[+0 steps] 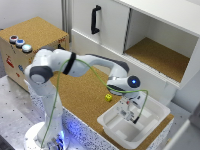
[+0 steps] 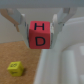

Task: Place the pink block on top of the yellow block

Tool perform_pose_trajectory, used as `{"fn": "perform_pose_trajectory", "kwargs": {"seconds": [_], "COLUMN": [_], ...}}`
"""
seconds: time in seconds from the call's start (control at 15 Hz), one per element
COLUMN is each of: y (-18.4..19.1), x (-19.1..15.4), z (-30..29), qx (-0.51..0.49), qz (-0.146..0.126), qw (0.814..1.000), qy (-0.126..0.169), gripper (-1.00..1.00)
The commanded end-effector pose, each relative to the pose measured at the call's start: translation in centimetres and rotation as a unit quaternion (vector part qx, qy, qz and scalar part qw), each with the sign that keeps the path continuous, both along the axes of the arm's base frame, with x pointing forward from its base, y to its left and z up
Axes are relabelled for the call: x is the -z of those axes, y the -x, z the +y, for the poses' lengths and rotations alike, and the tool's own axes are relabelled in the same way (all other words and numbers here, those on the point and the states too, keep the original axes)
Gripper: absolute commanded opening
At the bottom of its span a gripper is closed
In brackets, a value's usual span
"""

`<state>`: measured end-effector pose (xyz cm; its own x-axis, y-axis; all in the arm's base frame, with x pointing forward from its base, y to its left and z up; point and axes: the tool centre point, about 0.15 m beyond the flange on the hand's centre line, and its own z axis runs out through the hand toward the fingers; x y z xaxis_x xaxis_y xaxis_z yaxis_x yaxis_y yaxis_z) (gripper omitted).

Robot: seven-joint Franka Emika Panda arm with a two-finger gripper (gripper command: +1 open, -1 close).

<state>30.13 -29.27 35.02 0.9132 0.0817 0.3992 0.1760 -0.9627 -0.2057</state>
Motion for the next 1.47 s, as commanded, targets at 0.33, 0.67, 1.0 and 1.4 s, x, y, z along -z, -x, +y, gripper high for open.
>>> {"fn": "perform_pose_trajectory", "kwargs": {"seconds": [0.33, 0.67, 1.0, 1.4], "y": [-4.3, -5.0, -5.2, -6.9], "x": [4.2, 8.1, 10.3, 11.5], "z": [9.5, 11.5, 13.8, 14.5], "qx": [0.019, 0.05, 0.05, 0.055], "qz": [0.032, 0.038, 0.037, 0.043], "qw": [0.995, 0.986, 0.986, 0.984], "qy": [0.088, 0.156, 0.156, 0.163], "gripper": [-1.0, -1.0, -1.0, -1.0]}}
